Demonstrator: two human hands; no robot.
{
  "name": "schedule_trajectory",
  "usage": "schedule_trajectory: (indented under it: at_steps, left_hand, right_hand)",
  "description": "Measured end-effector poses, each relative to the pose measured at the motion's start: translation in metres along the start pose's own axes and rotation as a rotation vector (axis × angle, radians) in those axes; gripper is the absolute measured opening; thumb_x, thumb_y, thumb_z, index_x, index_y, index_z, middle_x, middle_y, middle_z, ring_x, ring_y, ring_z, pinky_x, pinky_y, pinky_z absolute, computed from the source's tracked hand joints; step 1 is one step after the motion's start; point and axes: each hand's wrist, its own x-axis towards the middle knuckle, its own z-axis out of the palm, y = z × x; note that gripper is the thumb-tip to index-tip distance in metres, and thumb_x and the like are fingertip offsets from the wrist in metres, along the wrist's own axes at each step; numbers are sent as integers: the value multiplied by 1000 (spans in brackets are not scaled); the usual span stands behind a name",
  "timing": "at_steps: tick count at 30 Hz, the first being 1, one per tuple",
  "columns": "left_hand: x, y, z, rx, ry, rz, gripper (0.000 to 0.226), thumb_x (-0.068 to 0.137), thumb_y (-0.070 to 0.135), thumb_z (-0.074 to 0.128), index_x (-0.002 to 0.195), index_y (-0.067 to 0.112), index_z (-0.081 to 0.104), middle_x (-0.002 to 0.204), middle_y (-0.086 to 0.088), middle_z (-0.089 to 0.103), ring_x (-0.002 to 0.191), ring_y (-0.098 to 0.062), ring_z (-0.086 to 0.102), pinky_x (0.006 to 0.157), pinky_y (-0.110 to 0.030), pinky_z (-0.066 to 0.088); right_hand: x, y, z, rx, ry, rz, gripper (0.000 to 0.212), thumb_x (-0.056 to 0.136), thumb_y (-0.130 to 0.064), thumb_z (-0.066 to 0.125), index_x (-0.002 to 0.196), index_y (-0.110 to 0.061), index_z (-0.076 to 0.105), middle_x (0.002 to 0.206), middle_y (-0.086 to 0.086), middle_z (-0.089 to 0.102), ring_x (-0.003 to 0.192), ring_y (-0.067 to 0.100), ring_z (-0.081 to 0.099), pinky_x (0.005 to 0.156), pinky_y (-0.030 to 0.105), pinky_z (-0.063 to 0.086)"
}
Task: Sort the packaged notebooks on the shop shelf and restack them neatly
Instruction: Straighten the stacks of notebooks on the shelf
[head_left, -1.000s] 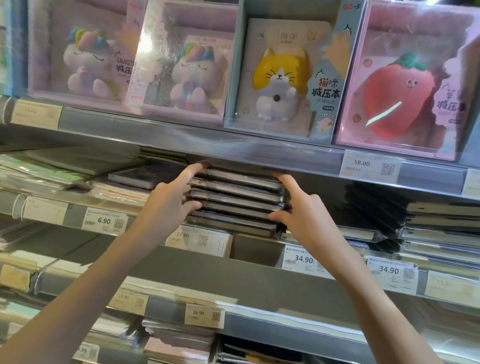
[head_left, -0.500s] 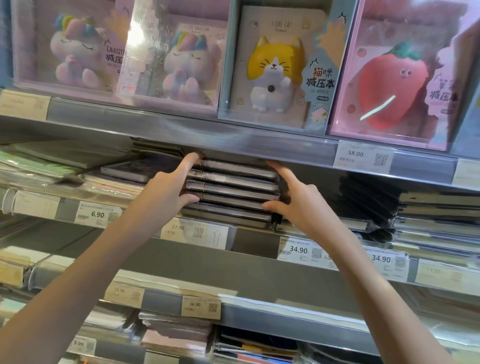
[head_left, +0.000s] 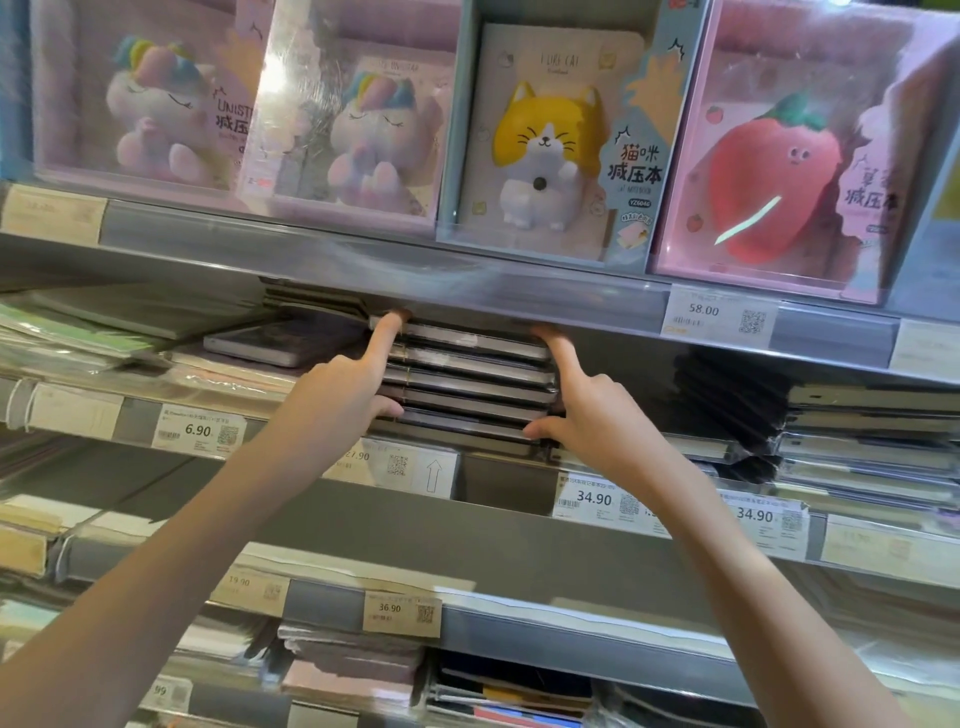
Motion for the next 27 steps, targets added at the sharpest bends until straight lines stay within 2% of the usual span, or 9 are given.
schedule_trajectory:
  at_steps: [3,7,11,14,17,19,21,23,27]
  left_hand:
    - [-1,1,3,-34,11,-6,86,89,27,60,148,20,-2,51,-1,44,45,-15,44,57,-32,47]
    - [-5,1,2,-42,63,13,84,90,23,59,148,21,-1,49,4,40,41,-9,39,50,-25,41]
    - [-9,3,2,-42,107,26,79,90,24,60,146,23,4,47,6,39,38,-8,37,40,-20,30]
    - [-11,1,1,-80,128,17,81,87,30,61,146,26,6,47,4,39,39,-9,39,41,-19,31]
    - [-14,0,0,-167,146,21,81,86,30,63,147,30,9,49,7,38,42,-5,39,43,-16,30]
    - [-16,2,-2,-246,175,31,78,86,30,63,147,32,13,58,5,48,54,-12,54,51,-17,39]
    - [-16,3,-2,-263,207,36,72,86,34,60,145,33,19,101,-14,65,91,-31,63,78,-34,50]
    - [-12,3,-1,-259,217,10,68,86,34,60,144,31,25,141,-19,43,118,-34,52,98,-44,41]
    - [-7,1,-3,-366,214,70,68,81,34,65,141,26,33,142,-7,44,128,-25,43,104,-41,36]
  right_hand:
    - [-2,0,2,-20,26,-6,90,83,-25,69,146,-30,5,58,-1,50,60,17,52,67,33,47]
    - [-3,2,3,-39,39,-5,85,84,-28,67,144,-30,8,63,-2,53,68,19,55,68,31,45]
    - [-4,4,2,-34,24,-2,84,83,-39,66,143,-33,7,91,6,65,88,25,59,81,35,48]
    - [-3,5,-5,-5,53,-5,76,80,-64,50,141,-41,11,84,1,58,85,24,55,78,35,44]
    - [-3,4,-4,-33,133,-3,60,87,-64,32,142,-43,19,79,-2,50,90,29,58,72,33,37]
    - [-3,5,-2,-28,162,9,57,89,-63,31,141,-43,21,82,-2,50,93,28,59,73,33,36]
    - [-3,5,0,-25,182,15,55,90,-60,32,141,-43,23,84,-3,50,88,23,55,74,33,36]
    - [-1,4,0,12,200,12,53,91,-57,36,141,-41,26,88,-3,51,86,19,52,75,33,41]
    - [2,5,4,127,235,16,50,91,-50,46,138,-36,35,94,-3,57,94,21,57,83,38,49]
